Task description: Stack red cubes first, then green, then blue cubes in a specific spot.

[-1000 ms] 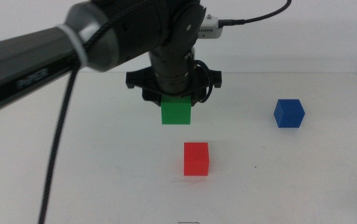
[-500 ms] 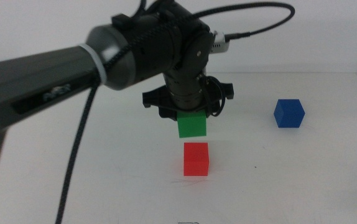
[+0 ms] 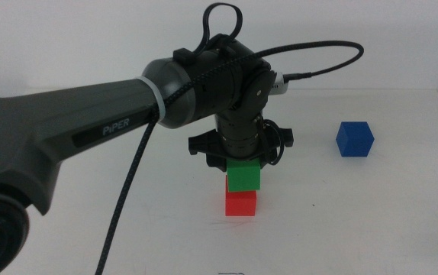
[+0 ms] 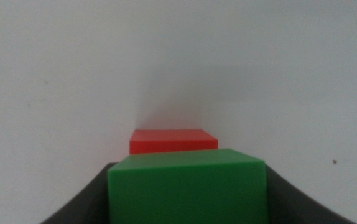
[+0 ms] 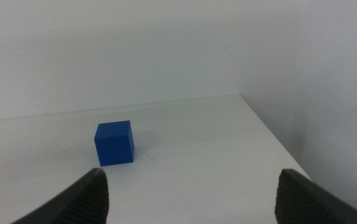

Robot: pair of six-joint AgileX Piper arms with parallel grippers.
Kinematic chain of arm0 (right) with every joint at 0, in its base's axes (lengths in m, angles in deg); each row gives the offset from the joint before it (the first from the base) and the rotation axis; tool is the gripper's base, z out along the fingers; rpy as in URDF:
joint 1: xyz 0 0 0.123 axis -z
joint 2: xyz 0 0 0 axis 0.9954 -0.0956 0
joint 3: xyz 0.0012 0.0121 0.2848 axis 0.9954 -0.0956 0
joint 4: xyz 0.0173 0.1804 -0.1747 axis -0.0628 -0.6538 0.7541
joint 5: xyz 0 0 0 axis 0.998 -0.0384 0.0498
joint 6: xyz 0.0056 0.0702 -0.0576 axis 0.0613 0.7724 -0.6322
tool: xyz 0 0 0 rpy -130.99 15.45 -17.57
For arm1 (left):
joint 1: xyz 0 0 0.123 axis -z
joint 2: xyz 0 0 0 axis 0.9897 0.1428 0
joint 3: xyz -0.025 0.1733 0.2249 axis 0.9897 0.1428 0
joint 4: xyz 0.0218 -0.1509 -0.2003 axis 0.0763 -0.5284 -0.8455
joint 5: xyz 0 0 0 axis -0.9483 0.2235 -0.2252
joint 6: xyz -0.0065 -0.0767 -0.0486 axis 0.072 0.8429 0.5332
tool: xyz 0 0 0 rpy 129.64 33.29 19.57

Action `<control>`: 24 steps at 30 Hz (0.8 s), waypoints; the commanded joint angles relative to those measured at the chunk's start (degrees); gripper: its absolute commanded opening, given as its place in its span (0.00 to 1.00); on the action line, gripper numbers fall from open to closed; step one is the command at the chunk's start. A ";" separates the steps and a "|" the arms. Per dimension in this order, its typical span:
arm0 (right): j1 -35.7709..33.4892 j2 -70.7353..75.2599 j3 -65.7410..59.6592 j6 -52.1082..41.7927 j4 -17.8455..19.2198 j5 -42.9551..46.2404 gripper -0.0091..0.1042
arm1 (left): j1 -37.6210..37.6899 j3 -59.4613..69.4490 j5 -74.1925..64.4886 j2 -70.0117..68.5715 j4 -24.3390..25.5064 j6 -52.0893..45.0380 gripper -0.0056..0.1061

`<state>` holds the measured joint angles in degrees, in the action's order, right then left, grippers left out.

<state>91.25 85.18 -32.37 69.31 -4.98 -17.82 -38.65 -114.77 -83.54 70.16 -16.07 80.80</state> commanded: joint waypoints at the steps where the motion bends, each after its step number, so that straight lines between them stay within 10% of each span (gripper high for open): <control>1: 0.39 0.48 1.00 -0.47 0.63 4.30 0.79 | 0.26 -1.32 1.05 -2.89 -0.47 -0.47 0.04; 24: 0.39 0.48 1.00 -0.47 0.63 4.30 0.79 | 0.26 -1.32 1.05 -1.59 0.34 -2.30 0.04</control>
<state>91.25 85.18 -32.37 69.31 -4.98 -17.82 -38.65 -114.77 -83.71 71.99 -16.74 78.27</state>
